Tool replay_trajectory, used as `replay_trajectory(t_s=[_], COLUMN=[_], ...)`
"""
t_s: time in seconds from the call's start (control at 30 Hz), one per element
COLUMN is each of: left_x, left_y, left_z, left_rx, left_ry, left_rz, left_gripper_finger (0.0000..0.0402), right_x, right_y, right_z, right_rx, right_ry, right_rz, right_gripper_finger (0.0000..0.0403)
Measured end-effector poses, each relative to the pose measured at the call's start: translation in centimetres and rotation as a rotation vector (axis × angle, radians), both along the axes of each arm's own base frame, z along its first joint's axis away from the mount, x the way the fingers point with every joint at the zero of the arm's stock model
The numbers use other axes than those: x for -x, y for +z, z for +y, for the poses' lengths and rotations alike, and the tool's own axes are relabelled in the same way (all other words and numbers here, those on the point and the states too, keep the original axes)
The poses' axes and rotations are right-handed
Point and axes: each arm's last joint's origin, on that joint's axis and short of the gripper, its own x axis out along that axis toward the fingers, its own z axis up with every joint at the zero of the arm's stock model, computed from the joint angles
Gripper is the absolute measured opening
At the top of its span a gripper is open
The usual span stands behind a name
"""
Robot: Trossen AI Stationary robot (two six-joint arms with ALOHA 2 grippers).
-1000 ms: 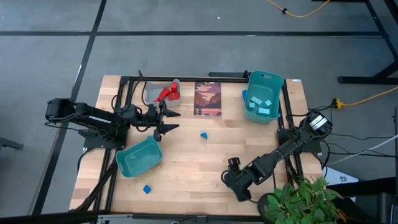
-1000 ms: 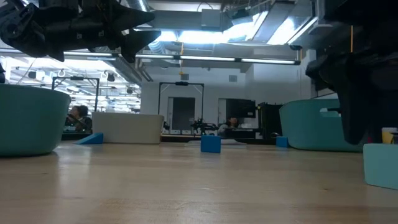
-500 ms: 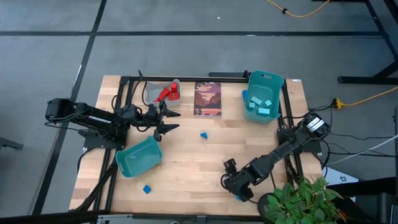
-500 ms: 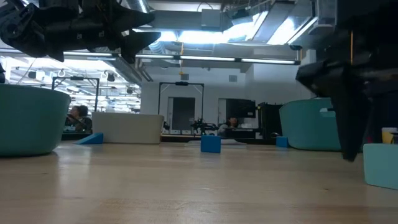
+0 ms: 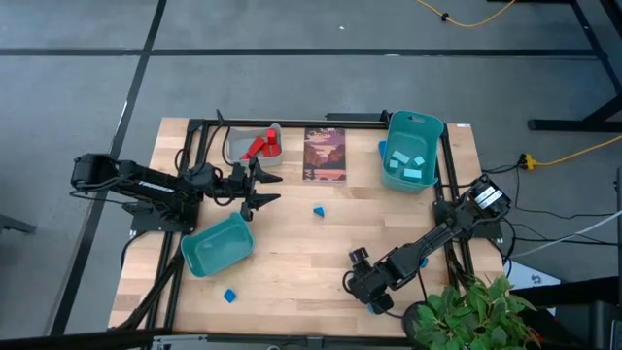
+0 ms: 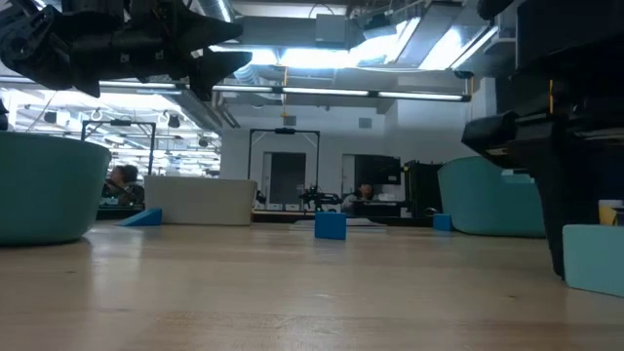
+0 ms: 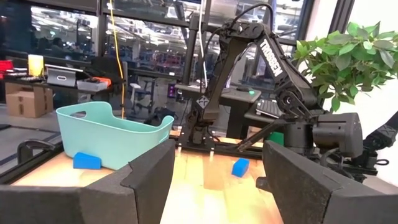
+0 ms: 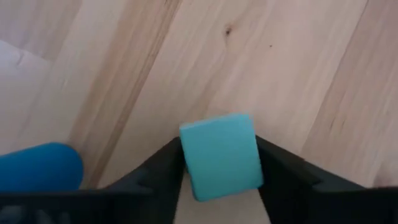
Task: Sort & place blocks by color
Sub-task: Put the light blue block into the right green bin
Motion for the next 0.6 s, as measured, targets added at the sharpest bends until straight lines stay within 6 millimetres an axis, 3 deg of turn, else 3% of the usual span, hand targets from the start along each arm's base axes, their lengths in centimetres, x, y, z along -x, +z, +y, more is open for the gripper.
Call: replay_trajectory(t_s=[0.13,0.5,0.6], left_x=[0.0,0.0,0.0], left_y=[0.0,0.0,0.0], left_z=[0.0,0.0,0.0], left_rx=[0.0,-0.001,-0.001], left_ry=[0.0,0.0,0.0], left_rz=[0.0,0.0,0.0], left_gripper_finger=[0.0236,0.0236,0.0236], right_x=[0.0,0.09,0.6], right_y=[0.0,-0.04,0.35], right_z=[-0.01,-0.08,-0.88], right_rx=[0.011,0.02,0.084], right_ry=[0.02,0.023,-0.004], right_rz=[-0.004,0.005,0.04], right_gripper_finger=[0.0138,0.0143,0.014])
